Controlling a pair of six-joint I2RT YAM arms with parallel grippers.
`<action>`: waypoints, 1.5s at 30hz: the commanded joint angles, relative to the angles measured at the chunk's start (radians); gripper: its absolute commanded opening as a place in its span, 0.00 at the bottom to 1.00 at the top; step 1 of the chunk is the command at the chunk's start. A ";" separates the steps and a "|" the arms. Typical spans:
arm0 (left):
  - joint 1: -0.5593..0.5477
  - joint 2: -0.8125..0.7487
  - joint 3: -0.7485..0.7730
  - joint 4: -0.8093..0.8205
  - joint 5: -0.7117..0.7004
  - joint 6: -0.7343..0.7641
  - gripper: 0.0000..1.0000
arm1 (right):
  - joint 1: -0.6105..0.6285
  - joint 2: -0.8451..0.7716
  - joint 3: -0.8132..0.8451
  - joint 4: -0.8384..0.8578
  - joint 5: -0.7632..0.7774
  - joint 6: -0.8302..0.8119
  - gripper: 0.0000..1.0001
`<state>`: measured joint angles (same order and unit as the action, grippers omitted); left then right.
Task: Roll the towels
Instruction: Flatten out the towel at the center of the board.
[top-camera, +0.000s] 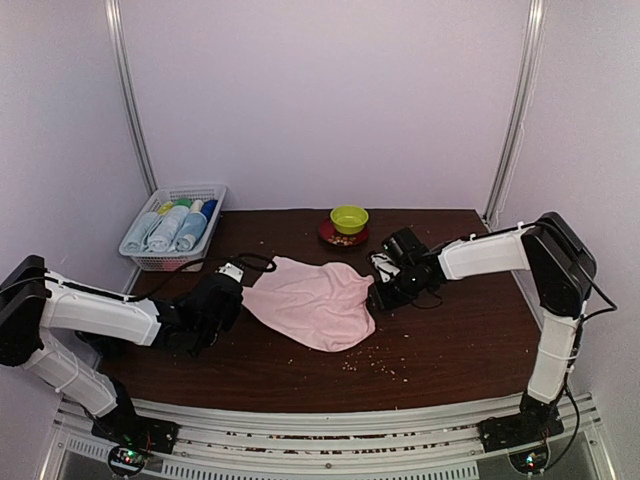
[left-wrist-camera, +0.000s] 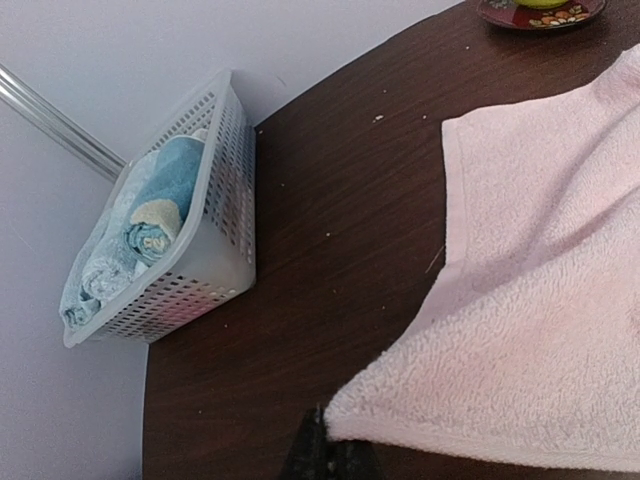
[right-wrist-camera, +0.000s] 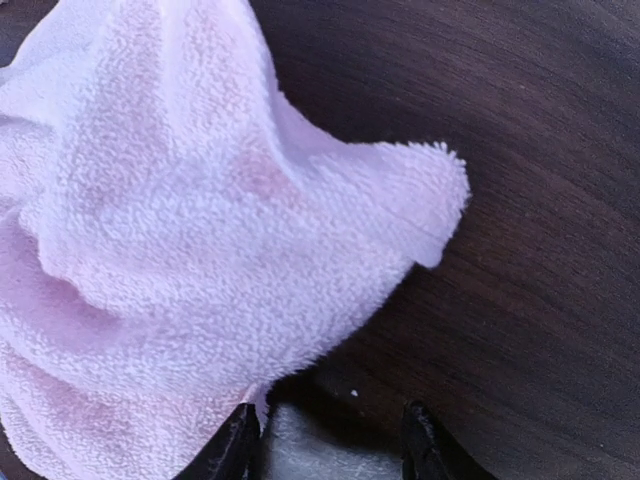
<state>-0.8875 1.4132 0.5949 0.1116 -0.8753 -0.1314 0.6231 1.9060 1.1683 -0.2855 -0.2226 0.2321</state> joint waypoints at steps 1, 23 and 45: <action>-0.005 0.000 0.008 0.042 -0.016 0.006 0.00 | 0.002 0.011 0.024 0.041 -0.069 0.029 0.48; -0.004 0.007 0.014 0.039 -0.013 0.008 0.00 | 0.024 0.060 0.032 0.021 -0.027 0.037 0.28; -0.120 -0.147 0.252 -0.142 -0.288 -0.002 0.00 | 0.035 -0.723 -0.173 0.083 0.466 0.202 0.00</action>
<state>-0.9516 1.3674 0.8036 -0.0105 -1.0000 -0.1513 0.5804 1.2121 1.0004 -0.1795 0.0814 0.3939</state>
